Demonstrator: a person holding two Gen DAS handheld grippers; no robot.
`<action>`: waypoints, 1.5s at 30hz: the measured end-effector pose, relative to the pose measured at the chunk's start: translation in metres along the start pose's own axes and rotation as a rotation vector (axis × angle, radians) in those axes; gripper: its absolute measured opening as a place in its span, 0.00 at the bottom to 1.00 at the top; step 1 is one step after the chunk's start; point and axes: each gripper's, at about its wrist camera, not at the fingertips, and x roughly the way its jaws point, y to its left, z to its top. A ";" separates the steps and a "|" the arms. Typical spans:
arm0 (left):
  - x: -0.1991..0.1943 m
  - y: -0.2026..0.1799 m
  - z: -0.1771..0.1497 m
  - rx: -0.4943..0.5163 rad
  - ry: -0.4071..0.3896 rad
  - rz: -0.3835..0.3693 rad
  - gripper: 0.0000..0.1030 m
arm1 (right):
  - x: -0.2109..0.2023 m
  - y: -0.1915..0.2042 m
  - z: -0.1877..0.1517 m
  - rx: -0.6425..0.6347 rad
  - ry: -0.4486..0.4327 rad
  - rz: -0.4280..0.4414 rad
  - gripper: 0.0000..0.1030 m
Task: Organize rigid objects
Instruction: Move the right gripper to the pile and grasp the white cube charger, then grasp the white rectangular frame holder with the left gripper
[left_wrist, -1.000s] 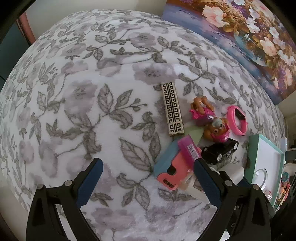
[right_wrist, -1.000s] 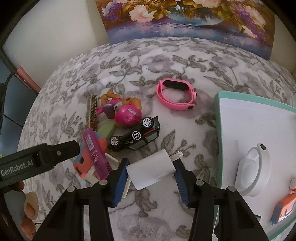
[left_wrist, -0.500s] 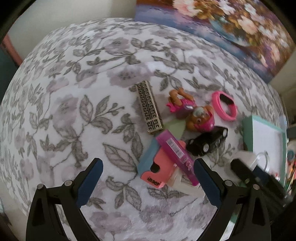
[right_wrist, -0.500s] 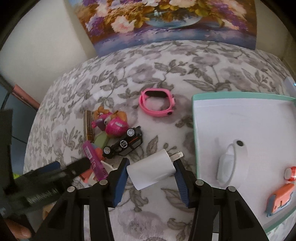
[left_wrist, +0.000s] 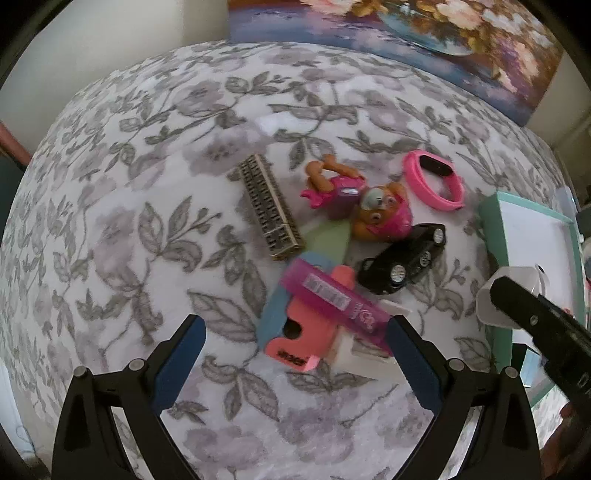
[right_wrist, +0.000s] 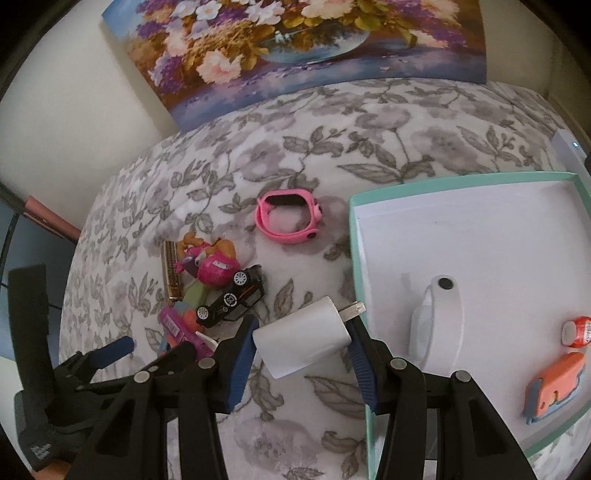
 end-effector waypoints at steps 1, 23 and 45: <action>0.000 -0.001 0.000 0.007 -0.002 -0.001 0.95 | -0.002 -0.002 0.001 0.005 -0.003 0.002 0.50; 0.008 -0.050 0.001 0.213 -0.085 0.041 0.89 | -0.009 -0.017 0.004 0.064 -0.004 0.026 0.50; -0.007 -0.039 0.002 0.172 -0.083 -0.048 0.42 | -0.009 -0.017 0.003 0.068 -0.004 0.028 0.50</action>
